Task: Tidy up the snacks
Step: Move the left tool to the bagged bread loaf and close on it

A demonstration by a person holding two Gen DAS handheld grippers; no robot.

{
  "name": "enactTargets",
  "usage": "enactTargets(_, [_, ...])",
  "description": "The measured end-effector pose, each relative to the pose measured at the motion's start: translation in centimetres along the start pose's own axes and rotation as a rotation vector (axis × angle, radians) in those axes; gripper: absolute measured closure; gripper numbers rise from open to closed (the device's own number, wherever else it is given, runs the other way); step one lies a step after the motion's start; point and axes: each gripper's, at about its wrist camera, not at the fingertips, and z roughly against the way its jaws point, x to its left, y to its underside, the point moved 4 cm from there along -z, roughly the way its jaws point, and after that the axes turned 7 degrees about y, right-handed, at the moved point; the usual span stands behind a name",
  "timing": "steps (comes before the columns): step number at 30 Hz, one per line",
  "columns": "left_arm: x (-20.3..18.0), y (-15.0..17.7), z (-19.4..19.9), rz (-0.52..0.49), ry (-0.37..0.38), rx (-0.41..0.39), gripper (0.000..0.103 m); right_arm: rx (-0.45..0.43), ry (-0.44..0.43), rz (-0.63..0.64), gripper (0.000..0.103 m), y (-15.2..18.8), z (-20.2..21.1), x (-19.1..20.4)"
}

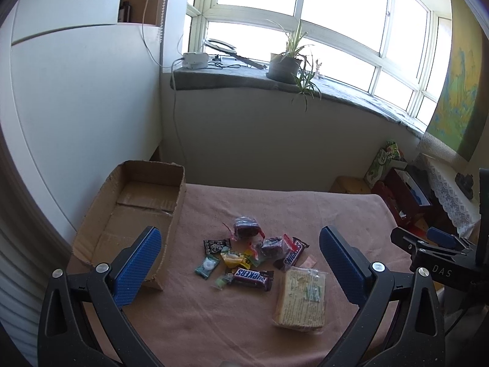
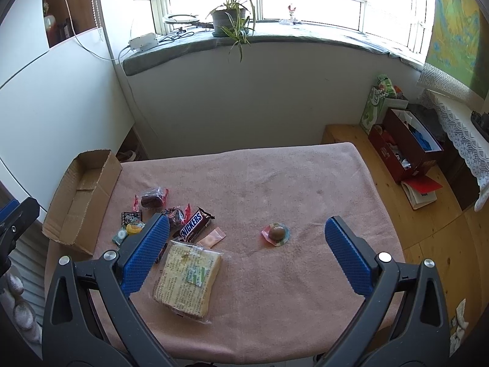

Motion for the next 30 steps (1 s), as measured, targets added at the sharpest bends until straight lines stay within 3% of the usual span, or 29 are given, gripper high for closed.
enactTargets(6, [3.1,1.2,-3.2,0.143,0.104,0.147,0.001,0.074,-0.04,-0.03,0.0,1.2,-2.0,-0.3])
enactTargets(10, [3.9,2.1,-4.1,0.138,0.094,0.183,0.002,0.146,-0.094,-0.069,0.0,2.4,-3.6,-0.6])
enactTargets(19, [2.2,5.8,-7.7,0.159,0.248,0.371,0.037,0.324,-0.262,-0.098,0.001,5.4,-8.4,0.6])
enactTargets(24, [0.5,7.8,-9.5,0.181,0.335,0.48,0.048,0.456,-0.379,-0.201,0.009,7.4,-11.5,1.0])
enactTargets(30, [-0.4,9.2,-11.4,0.186,0.371,0.551,0.058,0.513,-0.437,-0.205,0.013,8.9,-13.0,2.5])
